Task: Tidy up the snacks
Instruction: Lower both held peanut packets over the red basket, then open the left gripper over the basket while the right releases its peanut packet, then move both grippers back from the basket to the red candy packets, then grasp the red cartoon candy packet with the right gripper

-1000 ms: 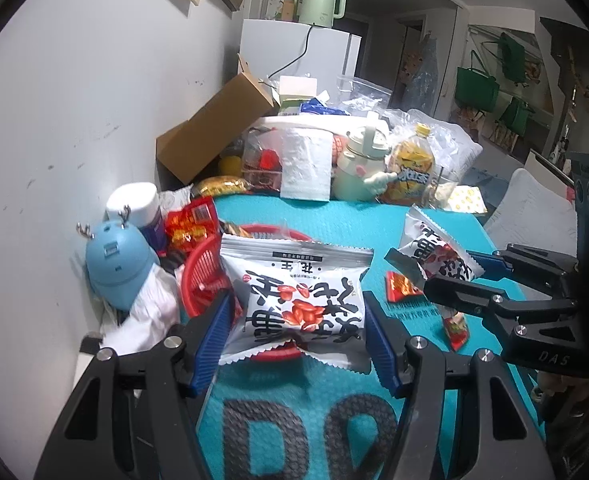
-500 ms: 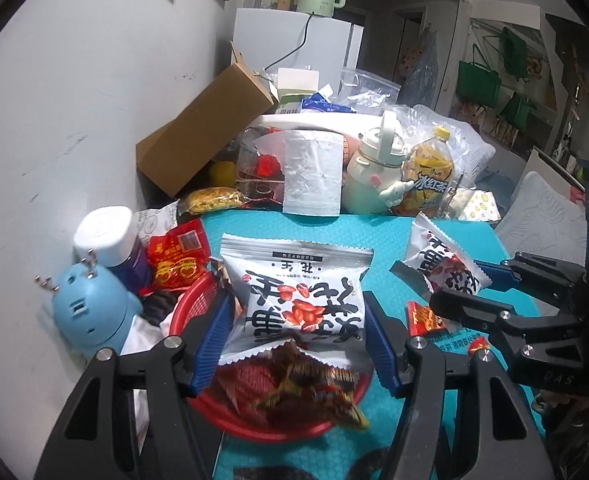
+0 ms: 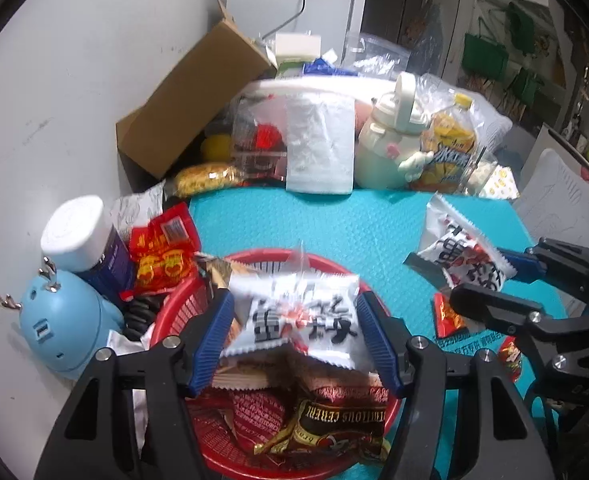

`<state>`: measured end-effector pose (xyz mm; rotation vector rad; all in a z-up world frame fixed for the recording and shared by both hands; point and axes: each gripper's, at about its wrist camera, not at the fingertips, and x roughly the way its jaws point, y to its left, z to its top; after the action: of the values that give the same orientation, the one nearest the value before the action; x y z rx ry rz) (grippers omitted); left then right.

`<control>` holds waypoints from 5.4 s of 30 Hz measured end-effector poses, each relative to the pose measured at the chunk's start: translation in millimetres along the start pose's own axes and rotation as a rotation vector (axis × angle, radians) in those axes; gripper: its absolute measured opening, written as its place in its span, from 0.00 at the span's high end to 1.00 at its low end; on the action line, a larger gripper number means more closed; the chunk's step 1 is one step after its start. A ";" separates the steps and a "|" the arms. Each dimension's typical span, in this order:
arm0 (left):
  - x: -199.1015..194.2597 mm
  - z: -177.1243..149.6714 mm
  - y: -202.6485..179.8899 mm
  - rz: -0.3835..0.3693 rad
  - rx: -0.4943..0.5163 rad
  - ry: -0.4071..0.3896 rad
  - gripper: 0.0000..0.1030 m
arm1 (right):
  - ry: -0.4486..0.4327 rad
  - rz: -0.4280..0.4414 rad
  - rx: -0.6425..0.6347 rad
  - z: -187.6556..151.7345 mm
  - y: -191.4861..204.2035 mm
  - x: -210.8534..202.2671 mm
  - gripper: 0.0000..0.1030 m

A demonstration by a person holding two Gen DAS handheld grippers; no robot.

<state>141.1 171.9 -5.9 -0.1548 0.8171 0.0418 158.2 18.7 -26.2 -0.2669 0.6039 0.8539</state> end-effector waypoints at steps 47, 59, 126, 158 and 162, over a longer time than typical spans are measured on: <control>-25.7 -30.8 60.0 0.009 -0.164 0.016 0.39 | 0.124 0.189 -0.113 18.7 47.9 74.8 0.57; -34.9 -32.7 56.5 0.010 -0.165 0.005 0.39 | 0.087 0.239 -0.128 18.5 56.0 53.5 0.48; -155.9 -60.8 -128.9 -0.062 0.148 -0.155 0.39 | -0.170 -0.068 0.024 -70.7 19.5 -170.2 0.46; -43.7 -84.0 -167.4 -0.168 0.163 0.100 0.39 | 0.054 -0.147 0.271 -148.3 -56.2 -110.4 0.46; -26.8 -81.4 -162.3 -0.165 0.146 0.127 0.39 | 0.090 -0.136 0.283 -148.5 -65.2 -93.2 0.46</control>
<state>79.6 -0.2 -21.5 -0.0871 0.9287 -0.1841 103.6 -148.1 -90.8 -0.0877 0.7731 0.6182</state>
